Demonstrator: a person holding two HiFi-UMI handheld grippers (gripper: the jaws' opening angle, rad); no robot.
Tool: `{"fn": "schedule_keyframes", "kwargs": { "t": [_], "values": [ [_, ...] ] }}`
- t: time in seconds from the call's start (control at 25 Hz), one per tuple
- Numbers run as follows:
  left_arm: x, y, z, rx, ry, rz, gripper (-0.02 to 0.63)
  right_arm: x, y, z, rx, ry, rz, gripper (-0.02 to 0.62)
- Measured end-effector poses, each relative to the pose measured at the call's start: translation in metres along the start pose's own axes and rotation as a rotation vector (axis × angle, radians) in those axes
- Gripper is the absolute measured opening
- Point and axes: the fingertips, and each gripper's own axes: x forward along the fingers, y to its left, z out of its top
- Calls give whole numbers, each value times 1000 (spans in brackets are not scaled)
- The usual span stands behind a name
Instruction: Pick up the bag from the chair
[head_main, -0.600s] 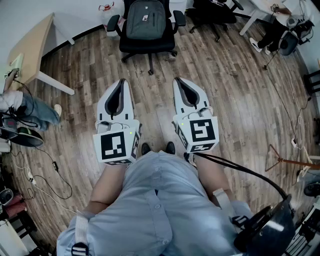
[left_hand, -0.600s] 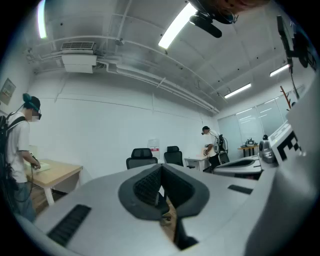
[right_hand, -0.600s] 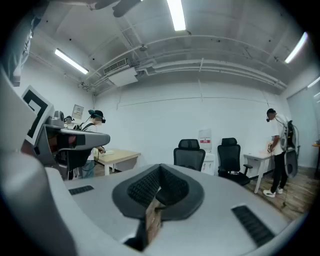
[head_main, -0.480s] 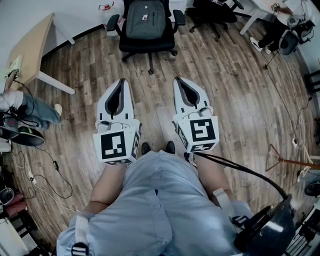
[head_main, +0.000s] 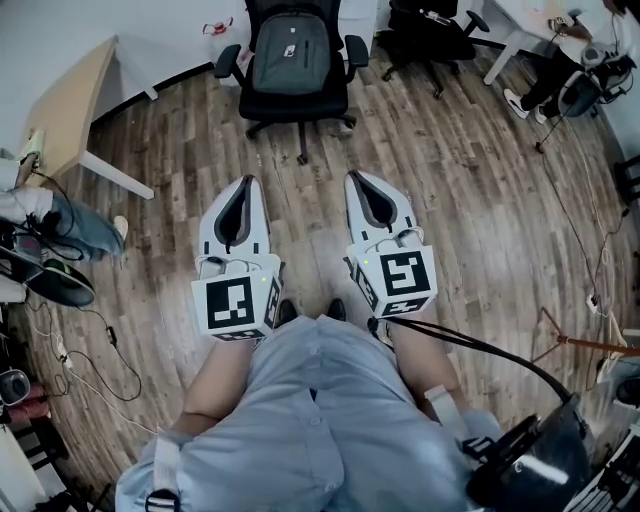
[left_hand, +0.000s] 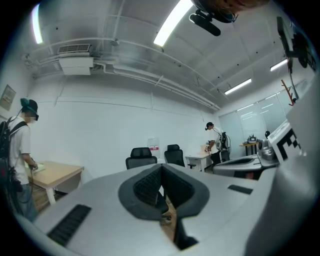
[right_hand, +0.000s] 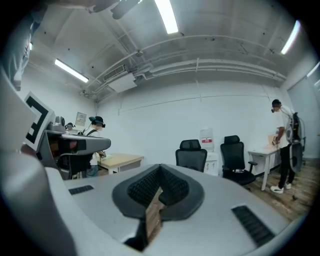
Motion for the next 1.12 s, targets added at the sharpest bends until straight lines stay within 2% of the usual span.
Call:
{"fn": "schedule_keyframes", "kwargs": {
  "t": [0.12, 0.52, 0.76, 0.92, 1.12],
  "values": [
    [6, -8, -1, 2, 4, 8, 3, 1, -8, -3, 15, 1, 28, 0],
    [39, -1, -27, -3, 62, 38, 3, 36, -36, -28, 39, 54, 7, 2],
    [97, 47, -43, -43, 74, 44, 3, 110, -43, -24, 18, 69, -12, 2],
    [147, 93, -41, -54, 68, 33, 3, 173, -41, -15, 7, 82, -17, 2],
    [204, 124, -37, -49, 41, 3, 3, 233, -57, -4, 0, 76, -46, 2]
  ]
}}
